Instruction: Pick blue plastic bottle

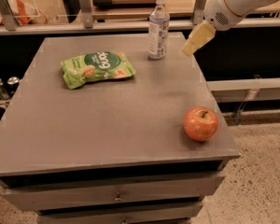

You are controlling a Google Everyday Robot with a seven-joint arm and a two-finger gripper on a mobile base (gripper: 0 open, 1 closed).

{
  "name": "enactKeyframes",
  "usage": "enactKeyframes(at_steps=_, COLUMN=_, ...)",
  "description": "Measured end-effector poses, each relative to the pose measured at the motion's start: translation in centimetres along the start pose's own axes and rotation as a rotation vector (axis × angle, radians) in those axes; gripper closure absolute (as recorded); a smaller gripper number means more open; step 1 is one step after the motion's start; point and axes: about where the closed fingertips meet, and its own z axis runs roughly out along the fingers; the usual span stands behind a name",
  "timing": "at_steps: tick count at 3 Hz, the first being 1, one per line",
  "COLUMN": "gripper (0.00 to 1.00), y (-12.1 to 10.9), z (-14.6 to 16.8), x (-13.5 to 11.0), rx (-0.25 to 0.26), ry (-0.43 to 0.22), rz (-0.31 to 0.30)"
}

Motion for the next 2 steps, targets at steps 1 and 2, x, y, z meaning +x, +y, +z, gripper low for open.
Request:
enactKeyframes(at_steps=1, gripper=0.0, y=-2.4, z=2.4, x=-1.4, rx=0.069, ry=-0.069, rz=0.091)
enactKeyframes(at_steps=2, gripper=0.0, y=-3.8, z=4.8, x=-2.9, rx=0.085, ry=-0.154, rz=0.165)
